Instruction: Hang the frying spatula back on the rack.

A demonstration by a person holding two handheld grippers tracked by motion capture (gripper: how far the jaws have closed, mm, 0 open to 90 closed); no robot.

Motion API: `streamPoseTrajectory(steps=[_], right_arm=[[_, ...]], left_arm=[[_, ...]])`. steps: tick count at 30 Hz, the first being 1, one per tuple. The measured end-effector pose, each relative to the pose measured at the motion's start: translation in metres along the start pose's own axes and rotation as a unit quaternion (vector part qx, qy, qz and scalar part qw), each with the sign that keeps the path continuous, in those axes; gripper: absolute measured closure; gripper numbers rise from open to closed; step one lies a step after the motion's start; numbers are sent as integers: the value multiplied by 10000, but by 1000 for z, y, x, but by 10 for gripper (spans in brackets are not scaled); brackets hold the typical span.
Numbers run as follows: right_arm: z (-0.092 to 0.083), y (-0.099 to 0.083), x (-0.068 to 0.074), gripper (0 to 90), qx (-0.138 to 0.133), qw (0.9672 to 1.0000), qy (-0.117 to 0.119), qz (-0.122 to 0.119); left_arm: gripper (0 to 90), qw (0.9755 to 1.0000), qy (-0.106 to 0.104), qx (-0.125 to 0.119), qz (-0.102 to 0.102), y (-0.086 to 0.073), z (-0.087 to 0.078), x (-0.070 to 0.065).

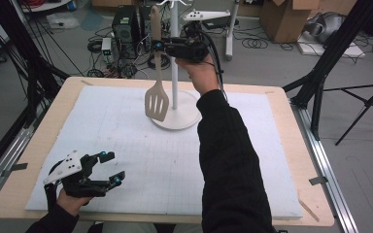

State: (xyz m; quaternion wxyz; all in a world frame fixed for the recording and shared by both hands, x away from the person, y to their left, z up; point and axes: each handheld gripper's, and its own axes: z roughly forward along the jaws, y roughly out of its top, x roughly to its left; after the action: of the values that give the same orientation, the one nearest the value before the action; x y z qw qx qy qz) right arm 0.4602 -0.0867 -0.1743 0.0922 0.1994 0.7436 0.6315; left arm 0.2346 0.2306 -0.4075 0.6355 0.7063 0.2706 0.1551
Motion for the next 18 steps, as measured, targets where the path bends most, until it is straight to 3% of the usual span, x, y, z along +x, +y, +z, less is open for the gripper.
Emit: streamPoseTrajectory(steps=[9,18], right_arm=[[14,8,-14,748,52,9993,-236,277],[17,11,-17,748,96,9989,-304,354]], left_arm=[[220,10000,12,-22,-31,0,-3,2],[220,10000,5,-17,-30,0,-3,2]])
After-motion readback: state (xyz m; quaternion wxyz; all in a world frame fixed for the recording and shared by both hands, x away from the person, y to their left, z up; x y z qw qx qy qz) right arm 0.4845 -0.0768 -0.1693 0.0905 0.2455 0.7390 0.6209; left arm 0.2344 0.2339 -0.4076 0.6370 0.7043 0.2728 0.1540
